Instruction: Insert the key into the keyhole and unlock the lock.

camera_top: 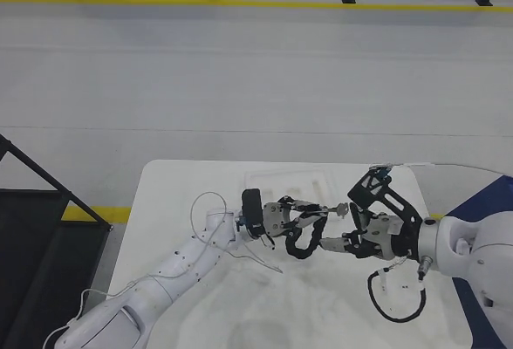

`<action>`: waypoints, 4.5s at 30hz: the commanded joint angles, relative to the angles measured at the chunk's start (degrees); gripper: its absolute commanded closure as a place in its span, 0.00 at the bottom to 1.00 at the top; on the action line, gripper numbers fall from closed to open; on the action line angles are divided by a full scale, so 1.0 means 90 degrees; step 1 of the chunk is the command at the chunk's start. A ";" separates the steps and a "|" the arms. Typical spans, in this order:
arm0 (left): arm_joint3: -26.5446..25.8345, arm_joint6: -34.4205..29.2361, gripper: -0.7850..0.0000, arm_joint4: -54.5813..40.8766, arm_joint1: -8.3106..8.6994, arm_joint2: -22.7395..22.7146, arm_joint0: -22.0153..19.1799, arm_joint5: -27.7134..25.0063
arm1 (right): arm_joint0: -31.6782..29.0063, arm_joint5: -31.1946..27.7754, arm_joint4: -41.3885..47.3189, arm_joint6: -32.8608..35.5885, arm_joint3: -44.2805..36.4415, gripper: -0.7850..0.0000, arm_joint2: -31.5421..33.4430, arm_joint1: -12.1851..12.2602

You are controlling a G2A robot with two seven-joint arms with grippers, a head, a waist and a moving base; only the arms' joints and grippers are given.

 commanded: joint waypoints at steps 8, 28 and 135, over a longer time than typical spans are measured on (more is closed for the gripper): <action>-0.0640 -0.1554 1.00 -0.0778 0.0183 -0.0186 -0.0030 -0.1675 | -0.0276 -0.2175 -0.0138 -0.0090 0.0131 0.00 0.0279 0.0098; -0.1338 -0.3708 1.00 -0.2472 0.0716 -0.0244 0.0035 -0.2070 | -0.0776 -0.2497 -0.0671 -0.0897 0.0127 0.00 0.0588 0.0126; -0.1670 -0.3492 1.00 -0.2566 0.1207 0.0650 -0.0373 -0.2070 | -0.1030 -0.4848 -0.2678 -0.3185 0.0359 1.00 0.0208 0.0554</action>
